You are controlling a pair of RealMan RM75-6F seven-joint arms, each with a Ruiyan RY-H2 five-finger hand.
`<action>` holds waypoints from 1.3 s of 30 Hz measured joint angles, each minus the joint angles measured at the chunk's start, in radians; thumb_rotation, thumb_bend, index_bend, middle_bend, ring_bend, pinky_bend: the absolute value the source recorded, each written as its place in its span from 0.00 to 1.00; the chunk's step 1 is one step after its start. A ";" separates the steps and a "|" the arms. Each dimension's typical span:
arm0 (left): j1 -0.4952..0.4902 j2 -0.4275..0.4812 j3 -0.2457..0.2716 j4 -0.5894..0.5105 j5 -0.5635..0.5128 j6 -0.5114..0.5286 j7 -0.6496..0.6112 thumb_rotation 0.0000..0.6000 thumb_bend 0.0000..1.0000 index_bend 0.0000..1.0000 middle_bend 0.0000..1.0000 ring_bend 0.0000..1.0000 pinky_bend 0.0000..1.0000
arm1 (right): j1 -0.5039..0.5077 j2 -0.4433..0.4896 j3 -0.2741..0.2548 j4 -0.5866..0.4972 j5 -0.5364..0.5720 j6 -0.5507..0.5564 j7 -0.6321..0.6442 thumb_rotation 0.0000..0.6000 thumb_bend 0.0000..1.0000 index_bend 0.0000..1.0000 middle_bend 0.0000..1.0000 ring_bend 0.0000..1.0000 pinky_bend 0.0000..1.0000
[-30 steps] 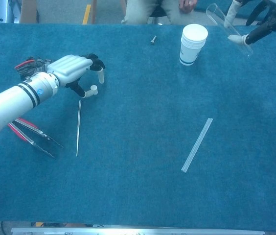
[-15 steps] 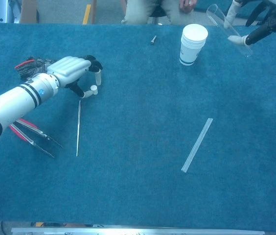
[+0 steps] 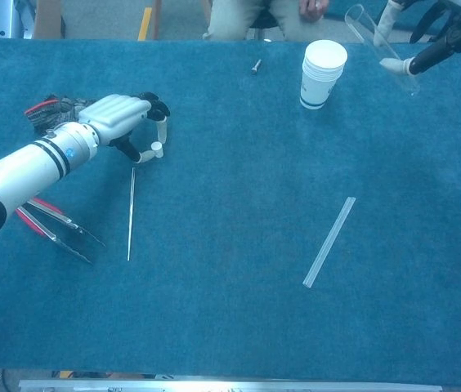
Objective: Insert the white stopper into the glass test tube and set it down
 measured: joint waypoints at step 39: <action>0.081 0.480 -0.085 -0.506 -0.102 0.050 -0.125 1.00 0.32 0.53 0.21 0.03 0.05 | 0.051 -0.107 0.016 0.095 0.077 -0.094 0.067 1.00 0.40 0.66 0.33 0.18 0.36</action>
